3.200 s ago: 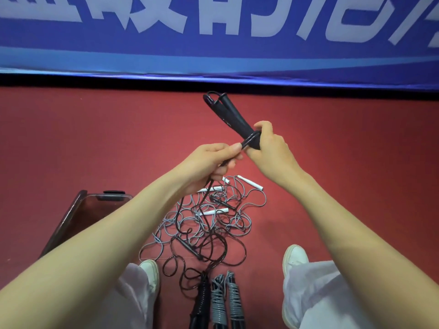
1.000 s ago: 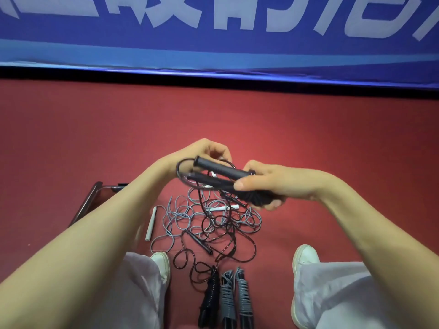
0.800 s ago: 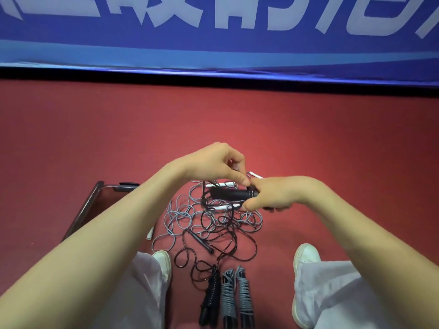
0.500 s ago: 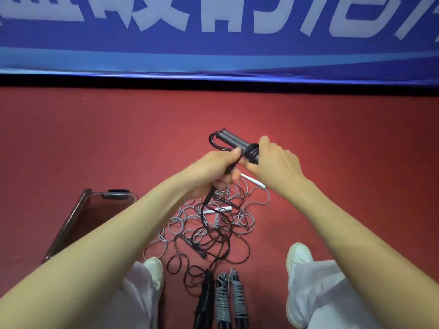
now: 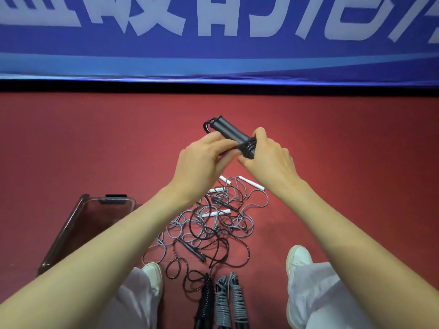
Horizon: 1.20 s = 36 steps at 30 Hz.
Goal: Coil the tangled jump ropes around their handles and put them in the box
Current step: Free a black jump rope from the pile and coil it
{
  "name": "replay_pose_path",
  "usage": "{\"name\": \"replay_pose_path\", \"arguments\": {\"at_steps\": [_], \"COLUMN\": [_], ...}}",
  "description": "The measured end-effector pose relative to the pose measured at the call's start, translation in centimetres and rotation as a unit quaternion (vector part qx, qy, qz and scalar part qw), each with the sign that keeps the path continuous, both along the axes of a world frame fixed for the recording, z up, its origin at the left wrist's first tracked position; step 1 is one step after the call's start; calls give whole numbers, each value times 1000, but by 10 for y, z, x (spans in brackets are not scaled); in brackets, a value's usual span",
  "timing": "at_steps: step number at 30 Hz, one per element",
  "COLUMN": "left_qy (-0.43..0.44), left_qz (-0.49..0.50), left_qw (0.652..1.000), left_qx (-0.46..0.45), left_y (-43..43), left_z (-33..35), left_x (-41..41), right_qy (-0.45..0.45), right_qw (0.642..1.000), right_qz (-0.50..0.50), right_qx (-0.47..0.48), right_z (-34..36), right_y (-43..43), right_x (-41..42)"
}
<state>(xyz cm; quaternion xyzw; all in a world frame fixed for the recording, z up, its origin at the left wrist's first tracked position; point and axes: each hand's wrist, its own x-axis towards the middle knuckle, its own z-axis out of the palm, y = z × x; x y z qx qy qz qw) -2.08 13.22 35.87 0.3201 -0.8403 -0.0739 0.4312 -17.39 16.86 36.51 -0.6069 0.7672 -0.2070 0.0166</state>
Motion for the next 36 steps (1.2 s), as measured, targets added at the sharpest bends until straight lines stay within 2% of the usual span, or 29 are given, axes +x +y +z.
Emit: {"name": "replay_pose_path", "arguments": {"at_steps": [1, 2, 3, 5, 7, 8, 9, 11, 13, 14, 16, 18, 20, 22, 25, 28, 29, 31, 33, 36], "left_qy": [-26, -35, -31, -2, 87, 141, 199, 265, 255, 239, 216, 189, 159, 134, 129, 63, 30, -7, 9, 52], "left_qz": [30, 47, 49, 20, -31, -51, -64, -67, -62, -70, -119, -170, -179, -179, -186, -184, -191, -222, -241, -233], "left_qw": [993, 984, 983, 993, 993, 969, 927, 825, 742, 713, 688, 696, 712, 728, 738, 782, 783, 763, 767, 811], "left_qx": [-115, -167, -177, -113, 77, 197, 311, 495, 617, 655, 683, 671, 660, 648, 636, 592, 591, 608, 595, 534], "left_y": [-4, -8, -12, -11, 3, 8, 11, 6, -3, -6, -6, -2, -3, -5, -6, -5, -6, -8, -13, -21], "left_z": [-2, -3, -5, -9, -7, -4, -2, -1, -2, -3, -1, 3, 3, 3, 3, 4, 4, 2, 3, 8], "left_x": [2, 3, 4, 3, -3, -7, -8, -7, -3, -1, 3, 4, 4, 3, 2, 6, 8, 13, 19, 27], "right_qy": [8, 18, 24, 20, -11, -31, -52, -109, -176, -210, -286, -342, -404, -479, -534, -592, -618, -661, -681, -705], "right_qw": [1000, 999, 999, 999, 999, 999, 998, 994, 983, 975, 948, 918, 886, 851, 823, 784, 766, 736, 718, 687], "right_qz": [-1, -2, -5, -18, -30, -28, -20, 10, 49, 71, 118, 169, 207, 204, 186, 173, 160, 132, 128, 145], "right_qx": [13, 26, 35, 31, 4, -8, -14, -13, 1, 18, 73, 110, 96, 70, 60, 72, 70, 62, 70, 105], "right_z": [-1, -2, -3, -4, -3, -2, 0, 4, 7, 8, 10, 12, 13, 14, 11, 10, 12, 15, 18, 20], "right_y": [-1, -2, -2, -4, -7, -7, -7, -4, -1, 1, 6, 9, 10, 9, 9, 9, 9, 9, 10, 14], "right_x": [1, 2, 2, -1, -7, -8, -9, -8, -8, -9, -10, -12, -10, -7, -3, 0, -1, -5, -10, -13]}}
